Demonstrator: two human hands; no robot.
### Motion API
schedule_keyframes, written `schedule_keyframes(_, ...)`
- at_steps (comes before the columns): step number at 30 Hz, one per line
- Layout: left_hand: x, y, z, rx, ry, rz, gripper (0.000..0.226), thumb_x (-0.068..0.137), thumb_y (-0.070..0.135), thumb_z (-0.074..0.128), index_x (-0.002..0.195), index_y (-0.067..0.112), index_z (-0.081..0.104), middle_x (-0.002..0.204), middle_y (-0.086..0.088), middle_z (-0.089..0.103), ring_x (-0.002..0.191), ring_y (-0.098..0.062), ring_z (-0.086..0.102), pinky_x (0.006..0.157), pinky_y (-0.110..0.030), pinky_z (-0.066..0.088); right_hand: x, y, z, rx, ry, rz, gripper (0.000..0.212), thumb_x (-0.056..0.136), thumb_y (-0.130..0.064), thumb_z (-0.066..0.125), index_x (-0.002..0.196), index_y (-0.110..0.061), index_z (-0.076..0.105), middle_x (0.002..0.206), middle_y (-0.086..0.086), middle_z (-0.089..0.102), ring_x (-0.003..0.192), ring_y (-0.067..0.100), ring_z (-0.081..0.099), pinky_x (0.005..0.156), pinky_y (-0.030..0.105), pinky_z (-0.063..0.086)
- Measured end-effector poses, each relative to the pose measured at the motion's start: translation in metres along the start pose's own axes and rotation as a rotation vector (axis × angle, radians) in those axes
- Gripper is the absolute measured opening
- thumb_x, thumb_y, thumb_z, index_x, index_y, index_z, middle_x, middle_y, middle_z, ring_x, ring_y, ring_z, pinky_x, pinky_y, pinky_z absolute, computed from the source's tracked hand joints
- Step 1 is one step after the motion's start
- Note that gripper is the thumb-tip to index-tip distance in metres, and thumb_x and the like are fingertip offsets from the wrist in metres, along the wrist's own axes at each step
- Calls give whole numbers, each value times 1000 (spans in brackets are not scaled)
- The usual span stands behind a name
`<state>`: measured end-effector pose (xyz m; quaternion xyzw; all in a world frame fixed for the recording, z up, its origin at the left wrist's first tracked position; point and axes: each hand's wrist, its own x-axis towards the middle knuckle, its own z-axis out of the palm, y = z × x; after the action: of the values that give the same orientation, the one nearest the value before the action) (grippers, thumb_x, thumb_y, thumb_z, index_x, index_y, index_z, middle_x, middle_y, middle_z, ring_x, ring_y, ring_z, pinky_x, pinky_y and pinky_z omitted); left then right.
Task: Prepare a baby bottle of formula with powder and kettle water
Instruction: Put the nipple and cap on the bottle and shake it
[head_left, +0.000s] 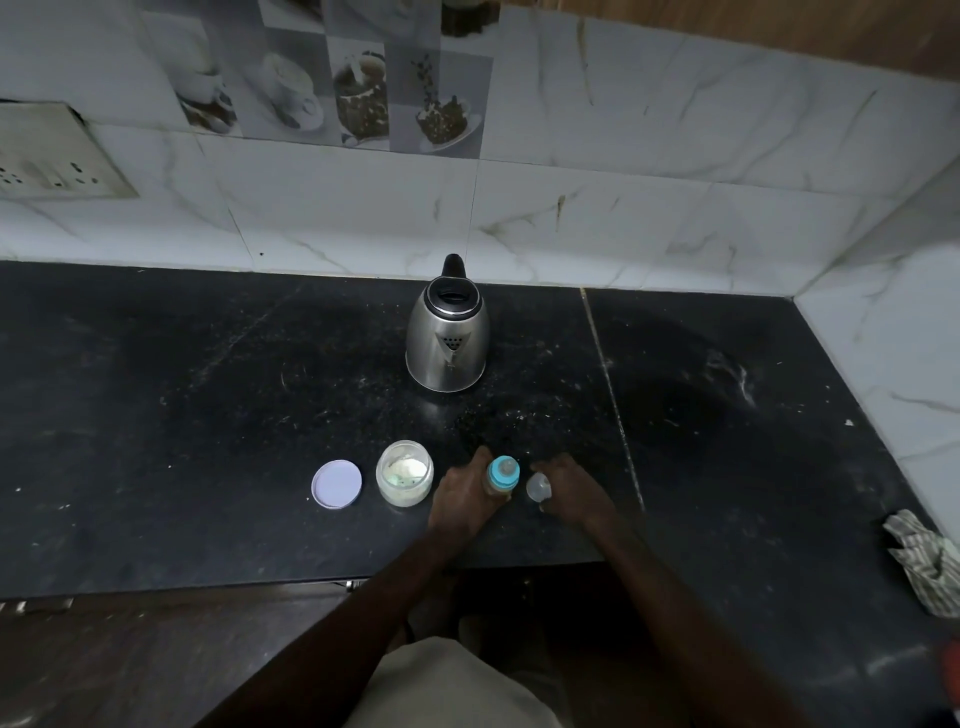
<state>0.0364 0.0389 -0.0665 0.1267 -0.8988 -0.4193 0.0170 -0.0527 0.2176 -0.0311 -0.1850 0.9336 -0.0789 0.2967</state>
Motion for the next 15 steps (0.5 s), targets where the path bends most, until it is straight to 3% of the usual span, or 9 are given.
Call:
schedule_keyframes(3, 0, 0, -1, -3, -6, -16, 48, 83, 45, 83, 113, 22, 53, 99, -2, 76, 89, -27, 75, 71, -38, 58, -5, -4, 2, -25, 105, -1, 51, 89, -17, 71, 139, -22, 61, 140, 11, 52, 124, 32, 59, 101, 40, 52)
schedule_keyframes(8, -1, 2, -2, -7, -18, -34, 48, 84, 45, 82, 115, 23, 53, 104, -2, 76, 94, -25, 74, 73, -35, 56, -7, 6, -1, 37, 177, 11, 41, 84, -25, 70, 124, -17, 68, 124, 9, 62, 112, 29, 63, 90, 37, 53)
schedule_keyframes(12, -2, 4, -5, -20, -32, -53, 47, 83, 45, 83, 113, 26, 52, 102, 0, 76, 93, -24, 74, 74, -40, 60, -12, 4, -20, 159, 274, -18, 28, 77, -31, 68, 101, -19, 70, 99, 2, 68, 92, 22, 66, 73, 30, 45)
schedule_keyframes(15, -3, 2, -4, -23, -31, -61, 46, 81, 47, 82, 109, 30, 49, 98, 2, 75, 89, -24, 74, 74, -45, 61, -22, -5, -40, 270, 351, -45, 17, 80, -26, 74, 95, -20, 71, 89, -2, 72, 82, 16, 67, 73, 33, 53)
